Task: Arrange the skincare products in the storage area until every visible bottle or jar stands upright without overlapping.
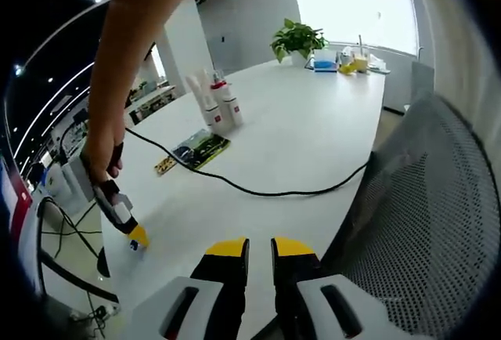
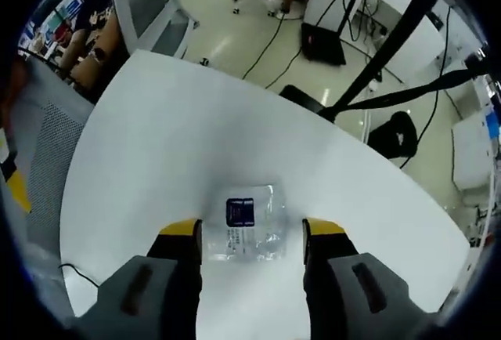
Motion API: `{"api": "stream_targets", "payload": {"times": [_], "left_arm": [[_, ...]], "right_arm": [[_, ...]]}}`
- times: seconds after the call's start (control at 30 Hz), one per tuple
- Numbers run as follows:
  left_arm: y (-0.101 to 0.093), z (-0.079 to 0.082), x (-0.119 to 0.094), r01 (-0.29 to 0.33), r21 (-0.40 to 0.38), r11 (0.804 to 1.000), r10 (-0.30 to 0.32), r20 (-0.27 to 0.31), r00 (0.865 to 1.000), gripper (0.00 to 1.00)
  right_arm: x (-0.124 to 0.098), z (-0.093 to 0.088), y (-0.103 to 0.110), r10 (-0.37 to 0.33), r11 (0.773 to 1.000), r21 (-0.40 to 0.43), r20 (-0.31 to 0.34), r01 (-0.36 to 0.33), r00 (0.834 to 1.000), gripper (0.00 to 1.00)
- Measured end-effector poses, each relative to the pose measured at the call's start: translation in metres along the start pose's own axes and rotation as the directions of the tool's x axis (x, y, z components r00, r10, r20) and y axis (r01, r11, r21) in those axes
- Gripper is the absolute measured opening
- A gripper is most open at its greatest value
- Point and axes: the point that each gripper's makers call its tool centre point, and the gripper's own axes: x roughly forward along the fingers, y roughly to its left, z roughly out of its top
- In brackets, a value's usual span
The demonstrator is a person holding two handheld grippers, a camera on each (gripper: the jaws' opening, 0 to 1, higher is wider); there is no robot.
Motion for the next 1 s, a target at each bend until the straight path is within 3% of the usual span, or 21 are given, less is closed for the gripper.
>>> {"api": "stream_targets", "payload": {"times": [0.27,0.67,1.0], "left_arm": [[-0.001,0.0,0.0,0.002,0.007,1.0,-0.002,0.0,1.0,0.11],[-0.001,-0.001,0.0,0.002,0.011,1.0,-0.002,-0.007,1.0,0.11],[-0.004,0.0,0.001,0.018,0.016,1.0,-0.018,-0.006,1.0,0.11]], "right_arm": [[0.001,-0.002,0.009,0.0,1.0,-0.011,0.033,0.0,0.999,0.37],[-0.001,-0.005,0.007,-0.046,0.994,0.106,0.046,0.041,0.998,0.36],[-0.026,-0.012,0.023,-0.077,0.983,0.174,0.084,0.061,0.994,0.36]]}}
